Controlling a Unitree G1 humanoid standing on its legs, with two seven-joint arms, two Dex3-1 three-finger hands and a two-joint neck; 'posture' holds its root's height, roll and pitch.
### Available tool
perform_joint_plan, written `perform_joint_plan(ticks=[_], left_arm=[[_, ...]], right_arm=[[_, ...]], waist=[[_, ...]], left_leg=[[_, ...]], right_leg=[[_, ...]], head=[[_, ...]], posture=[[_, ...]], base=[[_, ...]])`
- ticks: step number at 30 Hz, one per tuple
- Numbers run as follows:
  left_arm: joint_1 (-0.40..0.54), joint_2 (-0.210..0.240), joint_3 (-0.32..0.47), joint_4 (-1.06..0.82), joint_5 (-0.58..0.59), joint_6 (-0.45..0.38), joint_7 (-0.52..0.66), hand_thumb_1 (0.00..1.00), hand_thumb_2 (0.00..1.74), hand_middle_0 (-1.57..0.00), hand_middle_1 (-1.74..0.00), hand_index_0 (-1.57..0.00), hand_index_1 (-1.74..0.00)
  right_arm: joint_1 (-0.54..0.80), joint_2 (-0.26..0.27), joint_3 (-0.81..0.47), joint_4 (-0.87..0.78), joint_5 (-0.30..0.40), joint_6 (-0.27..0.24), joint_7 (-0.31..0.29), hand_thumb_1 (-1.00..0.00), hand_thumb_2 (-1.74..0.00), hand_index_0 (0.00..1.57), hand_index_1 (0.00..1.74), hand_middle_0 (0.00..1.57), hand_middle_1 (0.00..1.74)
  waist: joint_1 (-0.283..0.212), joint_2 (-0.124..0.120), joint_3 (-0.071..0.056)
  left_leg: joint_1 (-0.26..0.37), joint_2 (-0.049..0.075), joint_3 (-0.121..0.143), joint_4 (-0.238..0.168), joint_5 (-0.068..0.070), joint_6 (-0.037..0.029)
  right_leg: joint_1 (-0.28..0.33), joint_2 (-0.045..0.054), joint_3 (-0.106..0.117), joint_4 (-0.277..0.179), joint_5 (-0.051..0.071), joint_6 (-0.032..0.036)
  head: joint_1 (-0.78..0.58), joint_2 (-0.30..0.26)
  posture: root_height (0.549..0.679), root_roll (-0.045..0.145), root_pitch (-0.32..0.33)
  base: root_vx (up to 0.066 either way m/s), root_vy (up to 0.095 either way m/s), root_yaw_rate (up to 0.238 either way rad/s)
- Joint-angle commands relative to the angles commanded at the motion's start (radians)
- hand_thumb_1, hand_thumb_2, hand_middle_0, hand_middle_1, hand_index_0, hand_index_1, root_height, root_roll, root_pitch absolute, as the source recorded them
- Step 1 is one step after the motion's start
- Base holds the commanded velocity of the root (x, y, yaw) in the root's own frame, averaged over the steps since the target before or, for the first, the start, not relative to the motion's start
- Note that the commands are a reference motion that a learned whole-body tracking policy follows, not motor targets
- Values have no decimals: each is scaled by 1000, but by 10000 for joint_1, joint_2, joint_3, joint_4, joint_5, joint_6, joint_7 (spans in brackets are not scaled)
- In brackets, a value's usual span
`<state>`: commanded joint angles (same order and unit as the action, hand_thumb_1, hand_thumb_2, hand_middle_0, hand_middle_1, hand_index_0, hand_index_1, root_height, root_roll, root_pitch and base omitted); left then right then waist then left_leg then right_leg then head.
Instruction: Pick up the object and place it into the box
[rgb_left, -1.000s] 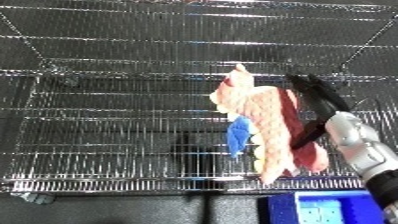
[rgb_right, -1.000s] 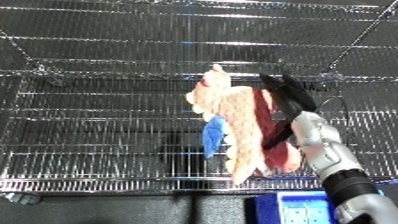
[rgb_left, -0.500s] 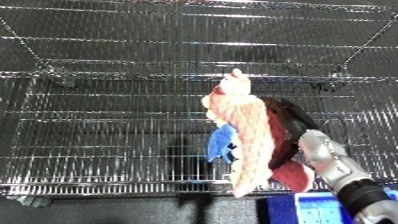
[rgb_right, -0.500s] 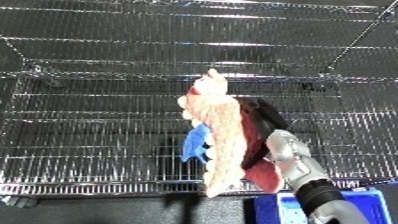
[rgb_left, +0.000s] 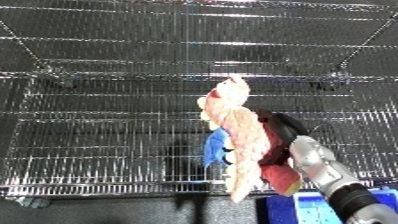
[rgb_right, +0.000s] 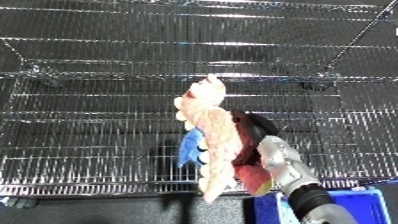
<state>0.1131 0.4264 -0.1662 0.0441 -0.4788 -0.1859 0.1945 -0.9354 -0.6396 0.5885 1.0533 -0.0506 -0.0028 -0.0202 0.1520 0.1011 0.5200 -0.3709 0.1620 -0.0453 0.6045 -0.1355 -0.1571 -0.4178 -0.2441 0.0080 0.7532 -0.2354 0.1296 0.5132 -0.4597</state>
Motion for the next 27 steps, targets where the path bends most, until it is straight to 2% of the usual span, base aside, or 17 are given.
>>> perform_joint_plan(ticks=[1, 9, 18, 23, 27], left_arm=[[-21, 9, -12, 8, -17, 11, -15, 1000, 1740, -1570, -1740, -1570, -1740], [-249, -23, -1, 224, -26, 100, -20, 1000, 1740, -1570, -1740, -1570, -1740], [-308, -156, 213, 539, -20, 207, 26, 1000, 1740, -1570, -1740, -1570, -1740], [-242, -224, 367, 667, -4, 286, 13, 1000, 1740, -1570, -1740, -1570, -1740], [-129, -304, 483, 684, 29, 359, -3, 1000, 1740, -1570, -1740, -1570, -1740]], right_arm=[[-14, -34, -13, -2, -20, 11, -14, -1000, -1740, 1570, 1740, 1570, 1740], [-11, -174, -213, -275, -121, 48, -241, -1000, -1740, 1570, 1740, 1570, 1740], [893, -863, -1194, -2468, 281, -102, -702, -1000, -1740, 1570, 1740, 1570, 1740], [1888, -1266, -2140, -3881, 543, -198, -955, -1000, -1740, 1570, 1740, 1570, 1740], [2870, -1379, -3121, -4973, 837, -304, -1194, -1000, -1740, 1570, 1740, 1570, 1740]], waist=[[1, -2, 0], [-69, -60, 0], [-383, -273, -4], [-601, -362, -81], [-793, -397, -180]], left_leg=[[20, 0, -4, -6, 8, -4], [270, 29, 15, -82, 49, -17], [847, 105, 120, -381, 120, 4], [1086, 163, 171, -397, 98, 23], [1225, 199, 208, -381, 78, 32]], right_leg=[[27, -6, -4, 0, -5, 0], [295, -37, -15, -27, -5, -5], [849, -26, -49, -229, -23, -19], [1091, -17, -31, -257, -57, -43], [1226, -5, -6, -249, -90, -59]], head=[[24, 27], [127, 44], [28, 170], [143, 260], [379, 288]], posture=[[632, 38, -40], [632, 39, -63], [633, 40, -102], [633, 40, -123], [633, 41, -136]], base=[[-37, -6, 21], [-36, -2, -4], [-27, -6, -27], [-23, -11, -26], [-15, -6, -26]])
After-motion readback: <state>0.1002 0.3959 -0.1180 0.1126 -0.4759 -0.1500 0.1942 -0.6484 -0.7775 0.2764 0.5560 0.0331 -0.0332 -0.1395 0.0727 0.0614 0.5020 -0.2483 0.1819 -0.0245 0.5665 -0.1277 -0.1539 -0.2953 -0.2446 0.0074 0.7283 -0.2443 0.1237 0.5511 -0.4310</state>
